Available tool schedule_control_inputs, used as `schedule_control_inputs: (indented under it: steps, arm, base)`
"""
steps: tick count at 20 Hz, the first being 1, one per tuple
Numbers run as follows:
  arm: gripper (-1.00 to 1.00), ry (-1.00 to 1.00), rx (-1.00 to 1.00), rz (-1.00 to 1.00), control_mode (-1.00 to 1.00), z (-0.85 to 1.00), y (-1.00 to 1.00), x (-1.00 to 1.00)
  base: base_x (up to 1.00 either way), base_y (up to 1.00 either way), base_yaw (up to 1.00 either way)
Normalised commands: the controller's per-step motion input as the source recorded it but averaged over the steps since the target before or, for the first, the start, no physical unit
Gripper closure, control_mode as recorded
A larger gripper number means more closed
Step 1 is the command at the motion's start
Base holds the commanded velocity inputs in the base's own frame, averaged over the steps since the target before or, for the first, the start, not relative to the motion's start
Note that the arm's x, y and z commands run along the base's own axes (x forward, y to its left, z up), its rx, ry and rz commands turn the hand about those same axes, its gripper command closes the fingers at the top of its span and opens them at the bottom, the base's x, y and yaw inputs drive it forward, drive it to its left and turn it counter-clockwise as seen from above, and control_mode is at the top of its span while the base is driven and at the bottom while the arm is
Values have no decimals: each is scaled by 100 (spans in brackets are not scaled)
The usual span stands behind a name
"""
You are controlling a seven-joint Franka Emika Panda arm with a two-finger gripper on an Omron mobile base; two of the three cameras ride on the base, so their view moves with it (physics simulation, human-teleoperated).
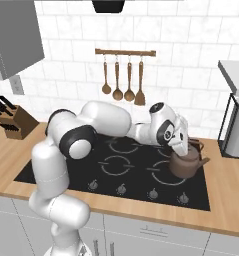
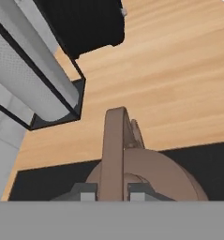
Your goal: Pick the kettle from the counter and place it on a stove burner. Then turn the burner on.
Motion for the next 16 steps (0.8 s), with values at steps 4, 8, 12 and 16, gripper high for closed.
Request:
schedule_control_inputs:
  steps: [4, 8, 12, 16]
  arm:
    - [100, 1, -1, 0, -100, -4, 14, -4]
    - [100, 0, 0, 0, -100, 0, 9, -3]
    - [100, 0, -3, 0, -100, 0, 47, -4]
    - [100, 0, 0, 0, -100, 0, 1, 0]
  base:
    - [0, 0, 0]
    - [0, 0, 0]
    - [0, 0, 0]
    - [0, 0, 0]
